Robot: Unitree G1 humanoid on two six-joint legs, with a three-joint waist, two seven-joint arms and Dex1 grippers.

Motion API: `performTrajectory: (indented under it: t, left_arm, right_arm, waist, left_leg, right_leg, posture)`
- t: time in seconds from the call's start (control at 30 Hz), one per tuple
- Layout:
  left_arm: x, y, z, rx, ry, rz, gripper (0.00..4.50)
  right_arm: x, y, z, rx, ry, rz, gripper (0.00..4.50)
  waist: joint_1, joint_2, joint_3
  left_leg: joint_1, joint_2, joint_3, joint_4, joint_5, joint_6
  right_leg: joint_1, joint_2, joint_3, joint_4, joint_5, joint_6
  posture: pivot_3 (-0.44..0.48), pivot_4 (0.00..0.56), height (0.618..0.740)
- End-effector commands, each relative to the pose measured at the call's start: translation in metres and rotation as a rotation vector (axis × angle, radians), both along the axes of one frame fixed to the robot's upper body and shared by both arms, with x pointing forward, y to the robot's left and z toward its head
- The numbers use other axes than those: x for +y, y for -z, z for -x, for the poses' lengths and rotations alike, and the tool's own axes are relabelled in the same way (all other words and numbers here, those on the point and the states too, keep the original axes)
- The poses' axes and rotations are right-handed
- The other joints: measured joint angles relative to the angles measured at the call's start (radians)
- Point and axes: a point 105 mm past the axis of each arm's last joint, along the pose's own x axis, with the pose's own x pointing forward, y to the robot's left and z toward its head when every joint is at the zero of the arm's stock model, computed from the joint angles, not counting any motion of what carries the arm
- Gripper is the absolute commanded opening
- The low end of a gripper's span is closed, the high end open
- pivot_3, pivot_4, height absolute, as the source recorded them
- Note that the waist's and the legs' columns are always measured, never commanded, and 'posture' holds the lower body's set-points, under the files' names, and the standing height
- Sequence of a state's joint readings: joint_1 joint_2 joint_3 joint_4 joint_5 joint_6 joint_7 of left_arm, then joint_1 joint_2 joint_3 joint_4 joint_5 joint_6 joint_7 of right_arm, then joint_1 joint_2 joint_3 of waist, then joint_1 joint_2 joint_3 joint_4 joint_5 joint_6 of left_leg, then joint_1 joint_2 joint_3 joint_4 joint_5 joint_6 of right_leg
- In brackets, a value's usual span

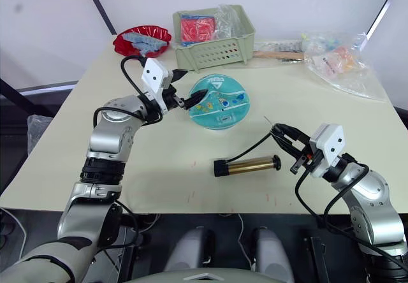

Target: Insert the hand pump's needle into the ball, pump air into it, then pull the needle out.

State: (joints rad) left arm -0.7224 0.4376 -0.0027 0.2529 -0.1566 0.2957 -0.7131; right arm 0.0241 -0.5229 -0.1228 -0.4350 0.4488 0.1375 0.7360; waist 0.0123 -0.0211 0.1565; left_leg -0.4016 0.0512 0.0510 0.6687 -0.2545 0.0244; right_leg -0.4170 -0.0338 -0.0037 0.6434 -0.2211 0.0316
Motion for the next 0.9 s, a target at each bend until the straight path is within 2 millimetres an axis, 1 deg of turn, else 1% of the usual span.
performTrajectory:
  t: [0.03, 0.1, 0.33, 0.53, 0.73, 0.9]
  left_arm:
    - [0.001, -0.006, -0.004, -0.003, -0.022, -0.021, 4.47]
    - [0.002, -0.004, -0.008, 0.015, -0.039, -0.012, 4.47]
    - [-0.006, 0.004, -0.02, 0.065, -0.034, -0.012, 4.47]
    - [-0.015, 0.019, -0.019, 0.123, 0.013, -0.031, 4.47]
    - [-0.013, 0.022, -0.025, 0.137, -0.022, -0.003, 4.47]
    - [-0.012, 0.028, -0.027, 0.153, -0.023, -0.002, 4.47]
  right_arm:
    - [0.0, -0.011, 0.003, -0.06, -0.004, -0.009, 0.34]
    - [0.0, -0.011, 0.002, -0.062, -0.004, -0.012, 0.34]
    - [0.001, -0.011, 0.002, -0.066, -0.01, -0.014, 0.34]
    - [0.003, -0.011, 0.001, -0.068, -0.013, -0.014, 0.34]
    - [0.005, -0.012, 0.001, -0.069, -0.015, -0.019, 0.34]
    - [0.007, -0.011, 0.001, -0.064, -0.02, -0.022, 0.34]
  waist:
    - [0.0, 0.0, 0.0]
    - [0.0, 0.0, 0.0]
    - [0.001, -0.001, 0.001]
    - [0.0, -0.001, 0.001]
    - [0.001, -0.001, 0.001]
    - [0.001, -0.001, 0.001]
  left_leg:
    - [0.0, 0.0, 0.0, 0.0, 0.0, 0.0]
    - [0.0, 0.0, 0.0, 0.0, 0.0, 0.0]
    - [0.0, 0.0, 0.0, 0.0, 0.0, 0.0]
    - [0.0, 0.0, 0.0, 0.0, 0.0, 0.0]
    - [0.0, 0.0, 0.0, 0.0, 0.0, 0.0]
    - [0.0, -0.001, 0.0, 0.0, 0.0, 0.0]
  right_leg:
    - [0.0, 0.0, 0.0, 0.0, 0.0, 0.0]
    - [0.0, 0.0, 0.0, 0.0, 0.0, 0.0]
    - [0.0, 0.0, -0.001, 0.0, 0.0, 0.0]
    - [0.0, 0.0, -0.001, 0.0, 0.002, -0.003]
    - [0.0, 0.0, -0.001, 0.0, 0.002, -0.003]
    - [0.0, 0.0, -0.001, 0.0, 0.002, -0.003]
  posture:
    - [0.0, 0.15, 0.738]
    - [0.0, 0.15, 0.738]
    - [0.0, 0.15, 0.738]
    - [0.0, 0.15, 0.738]
    - [0.0, 0.15, 0.738]
    - [0.0, 0.15, 0.738]
